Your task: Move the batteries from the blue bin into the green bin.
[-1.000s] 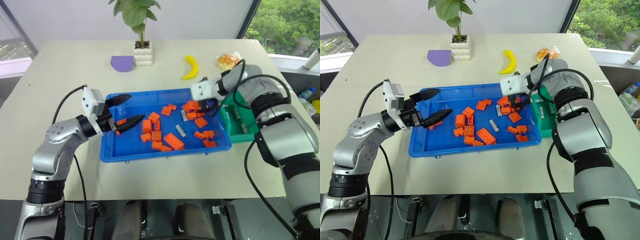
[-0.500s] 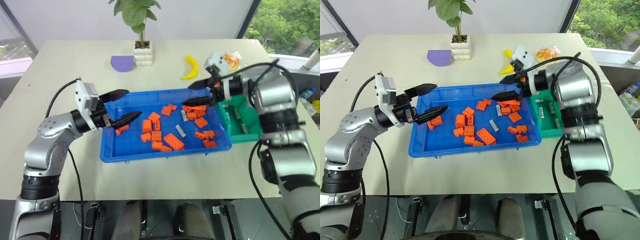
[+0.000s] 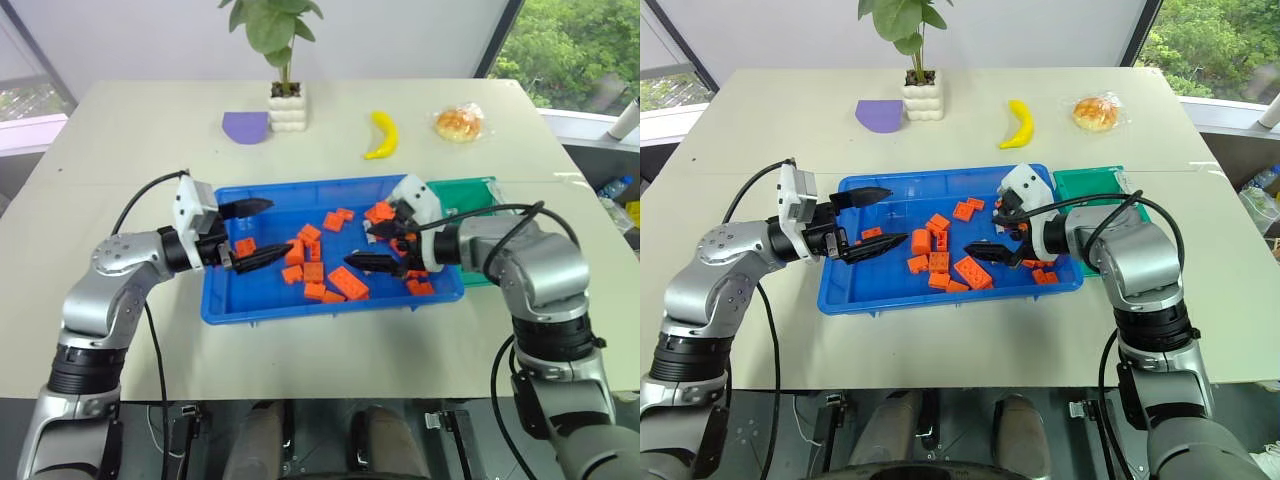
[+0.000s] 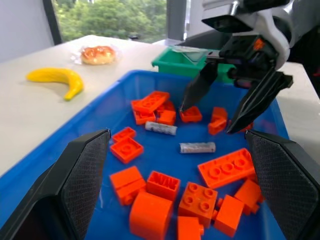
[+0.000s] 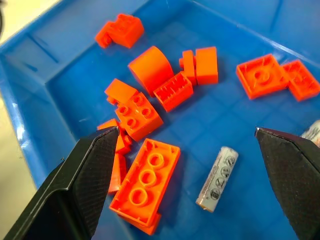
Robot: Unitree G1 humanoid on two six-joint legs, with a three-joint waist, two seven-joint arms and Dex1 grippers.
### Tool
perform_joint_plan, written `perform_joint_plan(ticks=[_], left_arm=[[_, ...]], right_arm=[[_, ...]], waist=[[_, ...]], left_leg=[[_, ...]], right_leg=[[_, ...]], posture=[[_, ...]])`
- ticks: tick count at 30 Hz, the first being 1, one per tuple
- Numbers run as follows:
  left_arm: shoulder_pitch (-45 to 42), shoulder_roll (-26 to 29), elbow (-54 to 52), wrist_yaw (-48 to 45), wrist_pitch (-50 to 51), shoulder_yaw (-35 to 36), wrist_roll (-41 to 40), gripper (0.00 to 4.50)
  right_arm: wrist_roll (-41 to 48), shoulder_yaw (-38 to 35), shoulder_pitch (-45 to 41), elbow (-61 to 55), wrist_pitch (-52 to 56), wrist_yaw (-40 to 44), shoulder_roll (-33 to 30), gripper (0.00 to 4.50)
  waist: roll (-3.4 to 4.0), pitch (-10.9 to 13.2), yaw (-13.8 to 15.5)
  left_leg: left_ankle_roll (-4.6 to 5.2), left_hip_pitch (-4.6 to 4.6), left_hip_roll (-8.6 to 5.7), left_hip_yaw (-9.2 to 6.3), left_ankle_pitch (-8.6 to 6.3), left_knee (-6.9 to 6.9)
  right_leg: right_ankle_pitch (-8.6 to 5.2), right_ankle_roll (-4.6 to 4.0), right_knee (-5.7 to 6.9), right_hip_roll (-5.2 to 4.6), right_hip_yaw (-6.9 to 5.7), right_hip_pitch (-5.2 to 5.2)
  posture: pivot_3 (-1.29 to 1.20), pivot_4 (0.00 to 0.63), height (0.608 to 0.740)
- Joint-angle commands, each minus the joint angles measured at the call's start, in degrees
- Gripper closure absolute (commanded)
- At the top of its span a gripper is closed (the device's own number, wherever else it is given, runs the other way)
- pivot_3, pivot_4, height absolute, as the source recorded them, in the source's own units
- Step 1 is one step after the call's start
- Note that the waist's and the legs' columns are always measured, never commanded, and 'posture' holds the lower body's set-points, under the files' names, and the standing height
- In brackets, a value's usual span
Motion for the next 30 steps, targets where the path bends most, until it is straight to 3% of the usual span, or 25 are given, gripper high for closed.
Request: perform_joint_plan(ticks=[1, 21, 24, 30], left_arm=[[-1.5, 0.8, -0.9, -0.7, -0.9, 0.6, 0.2, 0.00], [0.1, 0.4, -3.3, 1.3, -0.9, 1.4, 0.0, 0.00], [-0.1, 0.8, -3.1, 0.8, -1.0, 1.2, 0.2, 0.00], [-0.3, 0.6, -2.8, 0.8, -1.3, 1.2, 0.4, 0.00]], right_arm=[[0.8, 1.2, 0.3, 0.0, -2.7, -2.9, 0.5, 0.02], [0.5, 5.8, 3.0, 8.9, -10.7, -8.6, -0.6, 0.02], [0.9, 6.0, 3.0, 9.1, -11.0, -8.8, -0.6, 0.86], [1.0, 6.6, 3.1, 9.2, -11.4, -8.9, -0.8, 3.73]], waist=[[0.00, 0.0, 0.0], [-0.01, 0.0, 0.0], [-0.01, 0.0, 0.0], [-0.01, 0.0, 0.0]], left_leg=[[0.00, 0.00, 0.00, 0.00, 0.00, 0.00], [0.00, 0.00, 0.01, 0.00, 0.00, 0.01], [0.00, 0.00, 0.01, 0.00, 0.00, 0.01], [0.00, 0.00, 0.01, 0.00, 0.00, 0.01]], right_leg=[[0.00, 0.00, 0.00, 0.00, 0.00, 0.00], [0.00, 0.00, 0.00, 0.00, 0.01, 0.01], [0.00, 0.00, 0.00, 0.00, 0.01, 0.01], [0.00, 0.00, 0.00, 0.00, 0.01, 0.01]], posture=[[0.00, 0.150, 0.739], [0.00, 0.150, 0.739], [0.00, 0.150, 0.739], [0.00, 0.150, 0.739]])
